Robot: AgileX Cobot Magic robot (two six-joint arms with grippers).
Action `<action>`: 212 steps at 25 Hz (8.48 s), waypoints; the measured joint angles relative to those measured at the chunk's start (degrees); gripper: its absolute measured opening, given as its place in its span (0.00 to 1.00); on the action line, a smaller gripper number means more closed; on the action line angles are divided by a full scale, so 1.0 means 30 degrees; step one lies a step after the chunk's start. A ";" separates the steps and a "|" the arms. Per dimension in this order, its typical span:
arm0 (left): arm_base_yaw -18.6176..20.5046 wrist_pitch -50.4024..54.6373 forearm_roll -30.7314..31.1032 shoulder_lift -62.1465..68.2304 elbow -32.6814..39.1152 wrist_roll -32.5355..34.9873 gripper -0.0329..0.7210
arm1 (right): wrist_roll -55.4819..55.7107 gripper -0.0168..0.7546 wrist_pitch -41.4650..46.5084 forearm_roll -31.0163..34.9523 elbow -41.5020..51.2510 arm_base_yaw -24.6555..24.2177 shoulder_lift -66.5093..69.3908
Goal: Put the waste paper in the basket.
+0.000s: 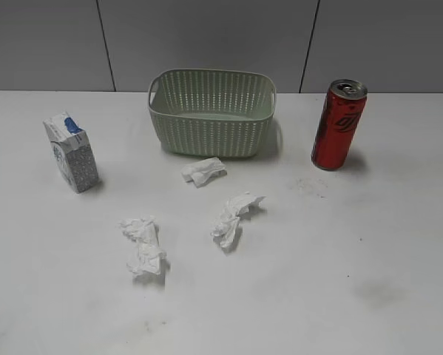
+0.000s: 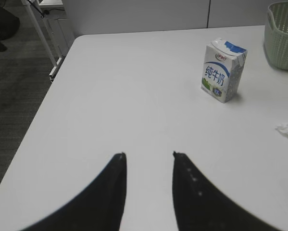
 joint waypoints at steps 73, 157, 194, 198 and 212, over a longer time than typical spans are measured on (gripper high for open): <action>0.0000 -0.0006 0.0017 0.0000 0.0000 0.0000 0.82 | 1.0794 0.75 -0.9771 0.0523 -1.6117 1.0847 4.0490; 0.0000 -0.0006 0.0089 0.0000 0.0000 0.0000 0.80 | 2.1834 0.77 -1.2311 -1.3798 -2.0322 1.2856 4.3222; 0.0000 -0.0006 0.0129 0.0000 0.0000 0.0000 0.80 | 1.6365 0.02 -1.8141 -1.6035 -2.1395 0.9640 4.0480; 0.0000 -0.0006 0.0129 0.0000 0.0000 0.0000 0.80 | 1.6365 0.25 -1.8278 -1.4320 -2.1377 0.8830 4.1536; 0.0000 -0.0006 0.0129 0.0000 0.0000 0.0000 0.80 | 1.1531 0.82 -1.2306 -0.9567 -2.1344 0.9638 3.8323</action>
